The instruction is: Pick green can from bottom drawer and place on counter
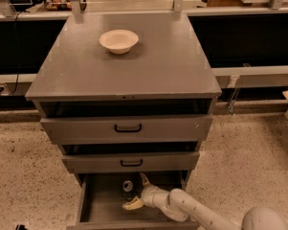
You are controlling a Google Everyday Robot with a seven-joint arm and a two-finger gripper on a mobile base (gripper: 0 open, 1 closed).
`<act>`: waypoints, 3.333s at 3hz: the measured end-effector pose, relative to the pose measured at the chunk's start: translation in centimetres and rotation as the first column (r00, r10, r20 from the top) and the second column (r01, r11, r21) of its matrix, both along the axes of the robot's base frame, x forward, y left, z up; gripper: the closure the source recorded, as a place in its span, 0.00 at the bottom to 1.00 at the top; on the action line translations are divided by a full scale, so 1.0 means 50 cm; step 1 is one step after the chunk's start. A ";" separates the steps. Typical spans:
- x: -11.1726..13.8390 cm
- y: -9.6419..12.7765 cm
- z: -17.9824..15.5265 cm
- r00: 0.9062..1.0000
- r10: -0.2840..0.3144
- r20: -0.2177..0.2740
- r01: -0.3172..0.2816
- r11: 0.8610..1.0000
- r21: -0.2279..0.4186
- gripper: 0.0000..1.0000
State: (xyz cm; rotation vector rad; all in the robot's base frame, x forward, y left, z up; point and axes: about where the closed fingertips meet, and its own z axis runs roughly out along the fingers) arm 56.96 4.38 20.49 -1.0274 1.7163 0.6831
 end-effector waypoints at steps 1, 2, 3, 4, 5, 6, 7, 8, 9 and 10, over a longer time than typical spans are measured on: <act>0.019 0.032 -0.014 1.000 0.012 -0.028 -0.011 0.999 0.042 0.00; 0.027 0.051 -0.039 0.997 0.007 -0.072 0.001 0.993 0.117 0.18; 0.030 0.062 -0.044 0.997 0.008 -0.082 0.006 0.986 0.167 0.42; 0.016 0.056 -0.015 0.997 0.049 -0.066 -0.036 0.982 0.187 0.66; -0.031 0.018 0.081 0.989 0.148 -0.022 -0.141 0.970 0.198 0.87; -0.100 -0.053 0.229 0.962 0.269 0.044 -0.272 0.932 0.239 1.00; -0.128 -0.049 0.263 0.942 0.329 0.065 -0.334 0.902 0.273 1.00; -0.122 -0.047 0.270 0.924 0.376 0.075 -0.383 0.890 0.247 1.00; -0.146 -0.090 0.345 0.892 0.438 0.107 -0.451 0.875 0.176 1.00; -0.227 -0.134 0.488 0.822 0.535 0.195 -0.562 0.817 0.128 1.00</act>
Offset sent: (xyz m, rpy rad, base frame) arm 0.0182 0.0316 -0.0384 0.2136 0.1322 -0.0138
